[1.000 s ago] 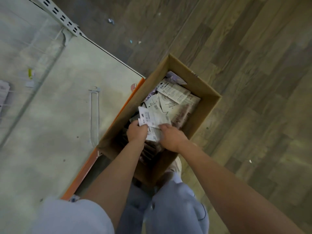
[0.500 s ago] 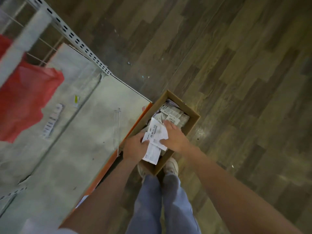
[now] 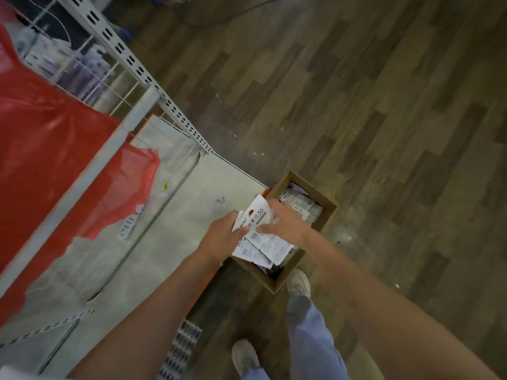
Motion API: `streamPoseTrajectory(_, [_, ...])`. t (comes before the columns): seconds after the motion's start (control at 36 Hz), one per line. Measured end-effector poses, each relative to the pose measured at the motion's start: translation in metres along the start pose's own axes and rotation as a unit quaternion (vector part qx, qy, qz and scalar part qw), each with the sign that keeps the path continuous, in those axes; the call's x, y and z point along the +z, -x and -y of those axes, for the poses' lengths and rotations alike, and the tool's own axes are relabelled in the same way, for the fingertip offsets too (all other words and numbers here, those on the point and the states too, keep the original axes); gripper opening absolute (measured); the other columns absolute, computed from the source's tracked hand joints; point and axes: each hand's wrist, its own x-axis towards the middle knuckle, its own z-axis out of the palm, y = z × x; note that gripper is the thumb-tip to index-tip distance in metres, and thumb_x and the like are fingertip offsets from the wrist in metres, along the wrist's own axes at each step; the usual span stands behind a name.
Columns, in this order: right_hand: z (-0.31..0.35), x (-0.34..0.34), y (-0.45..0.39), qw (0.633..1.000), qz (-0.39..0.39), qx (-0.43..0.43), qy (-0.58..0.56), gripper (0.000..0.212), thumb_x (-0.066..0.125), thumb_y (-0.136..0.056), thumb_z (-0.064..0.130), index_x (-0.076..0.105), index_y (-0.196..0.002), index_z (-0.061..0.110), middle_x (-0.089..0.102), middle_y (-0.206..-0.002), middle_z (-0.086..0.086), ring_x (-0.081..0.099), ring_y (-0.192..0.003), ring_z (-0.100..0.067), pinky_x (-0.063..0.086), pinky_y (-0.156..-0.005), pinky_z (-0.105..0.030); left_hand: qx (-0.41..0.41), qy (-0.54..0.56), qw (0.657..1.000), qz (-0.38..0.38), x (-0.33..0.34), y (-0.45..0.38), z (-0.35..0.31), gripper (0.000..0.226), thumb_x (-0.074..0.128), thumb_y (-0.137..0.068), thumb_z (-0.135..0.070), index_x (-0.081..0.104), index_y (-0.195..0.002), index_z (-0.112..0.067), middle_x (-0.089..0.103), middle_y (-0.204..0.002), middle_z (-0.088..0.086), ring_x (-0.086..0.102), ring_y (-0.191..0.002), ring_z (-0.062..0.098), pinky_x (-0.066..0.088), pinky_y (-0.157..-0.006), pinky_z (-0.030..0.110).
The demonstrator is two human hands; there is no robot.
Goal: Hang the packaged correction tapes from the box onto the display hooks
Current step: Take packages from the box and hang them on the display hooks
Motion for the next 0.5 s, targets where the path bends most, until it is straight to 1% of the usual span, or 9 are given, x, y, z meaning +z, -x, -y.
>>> streamPoseTrajectory(0.06, [0.008,0.003,0.009,1.0,0.0,-0.008,-0.013,0.066,0.074,-0.081,0.03,0.04,-0.137,0.023,0.047,-0.124,-0.009,0.047,-0.117,-0.025,0.042,-0.1,-0.041,0.013,-0.007,1.0,0.009,-0.008,0.013,0.001,0.024,0.05,-0.098,-0.019,0.054,-0.118,-0.007,0.064,-0.113,0.008,0.063,-0.09,0.021,0.052,-0.069,0.027])
streamPoseTrajectory(0.11, [0.018,0.007,0.022,1.0,-0.002,-0.012,-0.018,0.071,0.074,-0.081,0.029,0.036,-0.142,0.025,0.043,-0.127,-0.008,0.047,-0.118,-0.026,0.042,-0.102,-0.044,0.027,-0.005,1.0,0.01,-0.014,0.028,0.003,0.025,0.049,-0.098,-0.018,0.055,-0.119,-0.005,0.065,-0.114,0.011,0.063,-0.092,0.023,0.052,-0.074,0.032])
streamPoseTrajectory(0.19, [0.037,0.02,0.045,1.0,-0.012,-0.013,-0.01,0.078,0.072,-0.084,0.031,0.028,-0.148,0.03,0.037,-0.131,-0.005,0.044,-0.123,-0.026,0.042,-0.104,-0.044,0.032,-0.003,0.999,0.003,-0.02,0.058,0.008,0.026,0.044,-0.1,-0.018,0.051,-0.123,-0.007,0.063,-0.117,0.009,0.059,-0.09,0.017,0.048,-0.066,0.02])
streamPoseTrajectory(0.25, [0.052,0.034,0.062,0.999,-0.027,-0.02,0.001,0.084,0.071,-0.084,0.034,0.021,-0.151,0.03,0.032,-0.141,-0.006,0.036,-0.132,-0.027,0.035,-0.109,-0.045,0.02,0.002,1.0,-0.013,-0.025,0.081,0.012,0.029,0.039,-0.102,-0.019,0.047,-0.128,-0.009,0.059,-0.117,0.005,0.056,-0.09,0.017,0.044,-0.061,0.016])
streamPoseTrajectory(0.31, [0.069,0.052,0.081,0.999,-0.043,-0.026,0.007,0.084,0.069,-0.086,0.035,0.017,-0.153,0.027,0.028,-0.146,-0.006,0.031,-0.135,-0.027,0.03,-0.112,-0.044,-0.001,0.017,0.999,-0.042,-0.034,0.102,0.017,0.029,0.039,-0.101,-0.018,0.046,-0.128,-0.008,0.058,-0.118,0.008,0.056,-0.095,0.022,0.043,-0.068,0.024])
streamPoseTrajectory(0.36, [0.089,0.069,0.099,0.998,-0.045,-0.044,0.01,0.074,0.061,-0.091,0.033,0.019,-0.152,0.026,0.028,-0.146,-0.006,0.031,-0.136,-0.027,0.029,-0.112,-0.04,-0.025,0.044,0.996,-0.073,-0.049,0.122,0.023,0.026,0.042,-0.099,-0.017,0.048,-0.121,-0.005,0.058,-0.114,0.01,0.056,-0.101,0.027,0.042,-0.076,0.03])
streamPoseTrajectory(0.39, [0.099,0.078,0.108,0.998,-0.04,-0.056,0.012,0.07,0.058,-0.093,0.034,0.022,-0.152,0.026,0.028,-0.147,-0.006,0.032,-0.136,-0.026,0.028,-0.11,-0.038,-0.035,0.066,0.993,-0.087,-0.057,0.129,0.029,0.027,0.045,-0.095,-0.018,0.05,-0.118,-0.005,0.059,-0.112,0.01,0.058,-0.101,0.028,0.045,-0.08,0.033])
streamPoseTrajectory(0.44, [0.12,0.093,0.129,0.996,-0.022,-0.091,0.003,0.064,0.055,-0.094,0.042,0.029,-0.15,0.024,0.032,-0.148,-0.007,0.031,-0.137,-0.025,0.026,-0.107,-0.031,-0.047,0.116,0.986,-0.114,-0.075,0.139,0.041,0.034,0.047,-0.081,-0.02,0.054,-0.109,-0.003,0.064,-0.105,0.015,0.062,-0.094,0.031,0.052,-0.08,0.042])
streamPoseTrajectory(0.5, [0.137,0.108,0.149,0.991,0.008,-0.13,-0.011,0.069,0.056,-0.091,0.051,0.033,-0.148,0.02,0.033,-0.151,-0.005,0.03,-0.139,-0.022,0.023,-0.107,-0.027,-0.05,0.168,0.975,-0.135,-0.094,0.157,0.047,0.021,0.044,-0.079,-0.006,0.055,-0.096,0.0,0.061,-0.09,0.017,0.061,-0.074,0.027,0.052,-0.064,0.036])
